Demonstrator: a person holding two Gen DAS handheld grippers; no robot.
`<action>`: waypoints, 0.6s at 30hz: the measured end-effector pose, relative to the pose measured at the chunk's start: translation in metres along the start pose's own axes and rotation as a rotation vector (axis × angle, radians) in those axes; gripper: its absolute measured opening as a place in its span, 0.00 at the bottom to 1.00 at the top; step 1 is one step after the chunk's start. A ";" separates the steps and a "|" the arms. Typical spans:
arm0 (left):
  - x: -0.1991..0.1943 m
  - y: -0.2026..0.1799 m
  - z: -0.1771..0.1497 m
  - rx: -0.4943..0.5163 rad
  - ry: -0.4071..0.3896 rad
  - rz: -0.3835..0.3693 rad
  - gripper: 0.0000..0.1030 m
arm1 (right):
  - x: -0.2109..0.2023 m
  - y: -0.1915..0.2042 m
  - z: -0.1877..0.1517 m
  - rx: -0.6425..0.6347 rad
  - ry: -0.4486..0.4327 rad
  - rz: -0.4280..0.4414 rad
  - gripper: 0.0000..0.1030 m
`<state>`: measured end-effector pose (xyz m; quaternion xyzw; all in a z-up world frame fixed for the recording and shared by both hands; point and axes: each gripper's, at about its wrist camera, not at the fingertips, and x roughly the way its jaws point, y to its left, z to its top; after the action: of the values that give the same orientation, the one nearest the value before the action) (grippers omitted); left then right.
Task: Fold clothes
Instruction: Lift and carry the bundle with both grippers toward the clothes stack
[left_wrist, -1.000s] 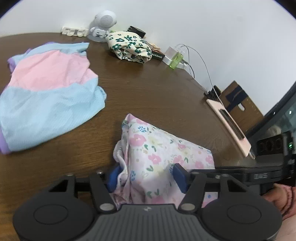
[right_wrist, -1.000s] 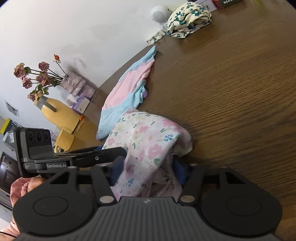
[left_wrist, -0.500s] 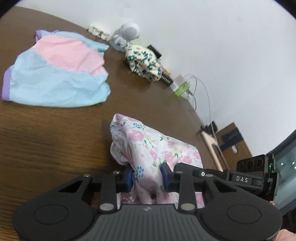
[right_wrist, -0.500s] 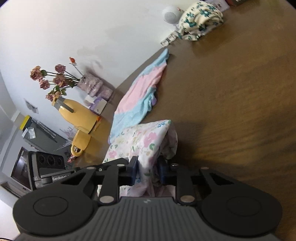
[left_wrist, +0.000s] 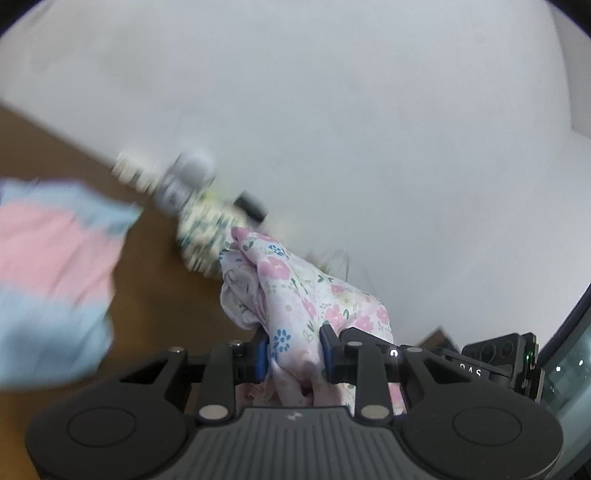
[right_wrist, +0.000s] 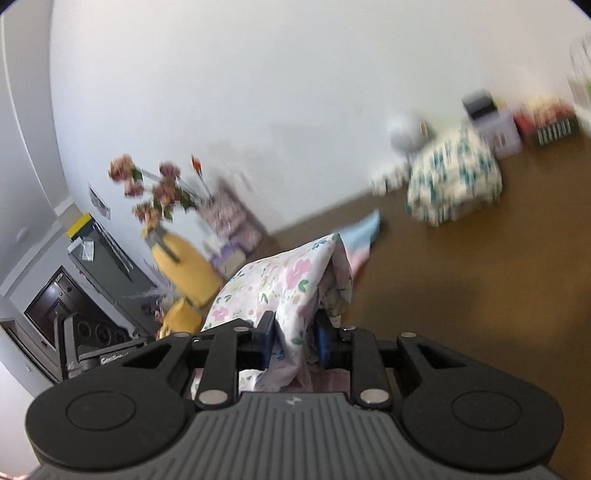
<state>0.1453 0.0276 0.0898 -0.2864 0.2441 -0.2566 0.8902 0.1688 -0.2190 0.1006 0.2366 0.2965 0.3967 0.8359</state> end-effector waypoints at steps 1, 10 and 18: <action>0.008 -0.005 0.010 0.008 -0.024 -0.004 0.26 | 0.000 -0.002 0.014 -0.013 -0.016 0.005 0.21; 0.134 0.015 0.095 -0.045 -0.123 -0.010 0.26 | 0.046 -0.066 0.144 -0.042 -0.025 -0.047 0.21; 0.235 0.095 0.103 -0.191 -0.084 0.052 0.25 | 0.131 -0.169 0.178 0.044 0.033 -0.101 0.23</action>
<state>0.4114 -0.0066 0.0354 -0.3740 0.2373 -0.1969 0.8747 0.4455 -0.2387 0.0807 0.2333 0.3306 0.3512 0.8444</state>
